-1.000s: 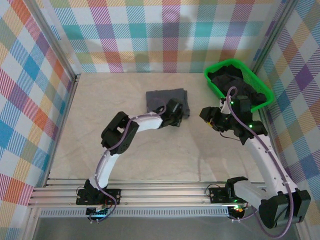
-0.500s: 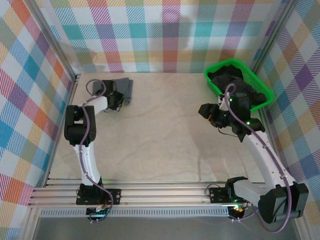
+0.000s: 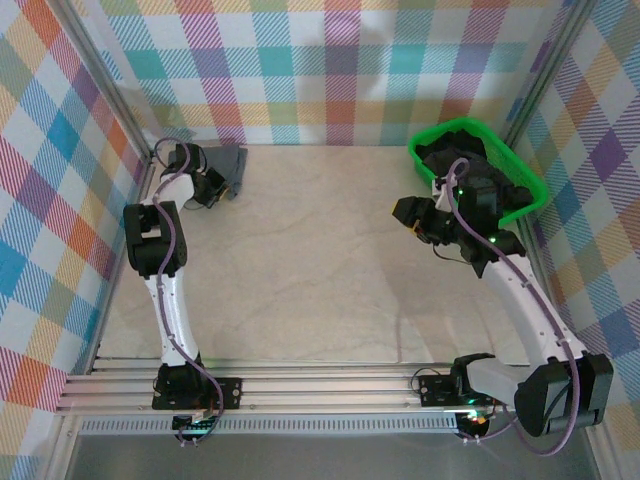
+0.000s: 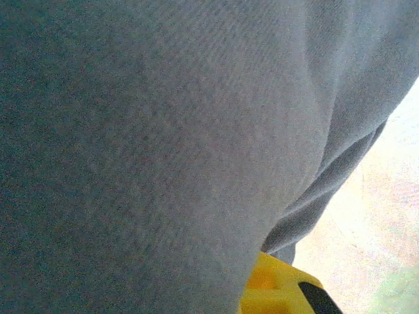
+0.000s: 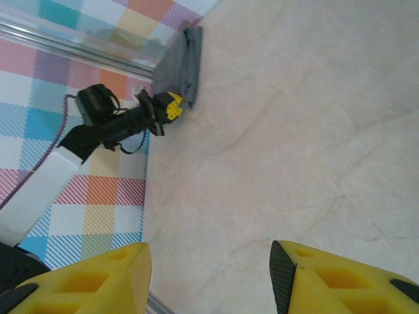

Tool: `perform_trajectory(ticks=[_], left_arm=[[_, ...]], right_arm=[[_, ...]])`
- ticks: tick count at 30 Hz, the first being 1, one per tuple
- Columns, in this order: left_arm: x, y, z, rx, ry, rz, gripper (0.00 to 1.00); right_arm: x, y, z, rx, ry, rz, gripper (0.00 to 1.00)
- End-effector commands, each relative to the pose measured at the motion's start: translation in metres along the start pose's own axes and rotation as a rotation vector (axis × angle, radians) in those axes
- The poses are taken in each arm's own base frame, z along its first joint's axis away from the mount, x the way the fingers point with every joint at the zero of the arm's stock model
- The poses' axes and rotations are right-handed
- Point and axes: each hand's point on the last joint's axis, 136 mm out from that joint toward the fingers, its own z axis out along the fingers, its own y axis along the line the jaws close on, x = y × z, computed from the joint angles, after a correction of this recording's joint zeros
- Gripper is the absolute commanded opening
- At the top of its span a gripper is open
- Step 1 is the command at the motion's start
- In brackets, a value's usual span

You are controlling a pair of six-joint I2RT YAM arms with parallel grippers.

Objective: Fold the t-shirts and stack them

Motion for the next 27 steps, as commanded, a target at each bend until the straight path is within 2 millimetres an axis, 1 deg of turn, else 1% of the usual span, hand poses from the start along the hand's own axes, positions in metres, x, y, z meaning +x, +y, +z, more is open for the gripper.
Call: perform_trajectory(ticks=[1, 2, 3, 4, 5, 6, 7, 8, 9, 13, 15, 16, 17, 19, 21, 22, 23, 24, 25, 27], left_arm=[[-0.007, 0.007, -0.012, -0.04, -0.013, 0.036, 0.0], [-0.008, 0.005, -0.019, -0.041, -0.025, 0.038, 0.02], [-0.008, 0.001, -0.026, -0.04, -0.036, 0.04, 0.13], [-0.008, -0.004, -0.037, -0.042, -0.051, 0.043, 0.34], [-0.006, -0.01, -0.049, -0.047, -0.069, 0.053, 0.72], [-0.003, -0.018, -0.063, -0.041, -0.087, 0.064, 1.0], [0.001, -0.026, -0.074, -0.026, -0.1, 0.065, 1.0], [0.005, -0.034, -0.089, -0.007, -0.119, 0.058, 1.0], [0.012, -0.042, -0.104, 0.017, -0.14, 0.046, 1.0], [0.048, -0.069, -0.162, 0.103, -0.201, 0.064, 1.0], [0.073, -0.07, -0.187, 0.086, -0.229, 0.11, 1.0], [0.083, -0.07, -0.197, 0.078, -0.23, 0.132, 1.0], [0.097, -0.071, -0.206, 0.077, -0.215, 0.178, 1.0], [0.121, -0.065, -0.227, 0.024, -0.211, 0.251, 1.0], [0.14, -0.054, -0.255, -0.037, -0.27, 0.344, 1.0], [0.145, -0.045, -0.269, -0.09, -0.339, 0.377, 1.0], [0.147, -0.031, -0.287, -0.152, -0.435, 0.403, 1.0], [0.148, -0.018, -0.3, -0.183, -0.513, 0.408, 1.0], [0.149, -0.006, -0.311, -0.184, -0.579, 0.425, 1.0], [0.154, 0.016, -0.321, -0.168, -0.635, 0.461, 1.0]], right_arm=[[-0.008, 0.024, -0.008, -0.101, -0.049, -0.095, 0.52], [-0.008, 0.025, -0.008, -0.103, -0.047, -0.1, 0.53], [-0.008, 0.027, -0.008, -0.104, -0.044, -0.107, 0.53], [-0.009, 0.028, -0.009, -0.104, -0.039, -0.115, 0.54], [-0.009, 0.03, -0.01, -0.103, -0.038, -0.121, 0.56], [-0.011, 0.032, -0.01, -0.105, -0.035, -0.128, 0.6], [-0.013, 0.035, -0.011, -0.107, -0.035, -0.134, 0.72], [-0.014, 0.038, -0.012, -0.103, -0.032, -0.136, 0.9], [-0.018, 0.038, -0.013, -0.082, -0.032, -0.126, 1.0], [-0.033, 0.05, -0.017, -0.069, -0.061, -0.125, 1.0], [-0.04, 0.054, -0.021, -0.056, -0.087, -0.133, 1.0], [-0.042, 0.053, -0.023, -0.043, -0.1, -0.14, 1.0], [-0.044, 0.048, -0.025, -0.009, -0.118, -0.147, 1.0], [-0.046, 0.033, -0.027, 0.076, -0.139, -0.149, 1.0], [-0.049, 0.001, -0.034, 0.257, -0.161, -0.133, 1.0], [-0.05, -0.015, -0.038, 0.341, -0.183, -0.126, 1.0], [-0.053, -0.033, -0.044, 0.427, -0.218, -0.125, 1.0], [-0.053, -0.046, -0.047, 0.477, -0.246, -0.132, 1.0], [-0.055, -0.055, -0.049, 0.495, -0.286, -0.19, 1.0], [-0.057, -0.074, -0.051, 0.53, -0.385, -0.292, 1.0]])
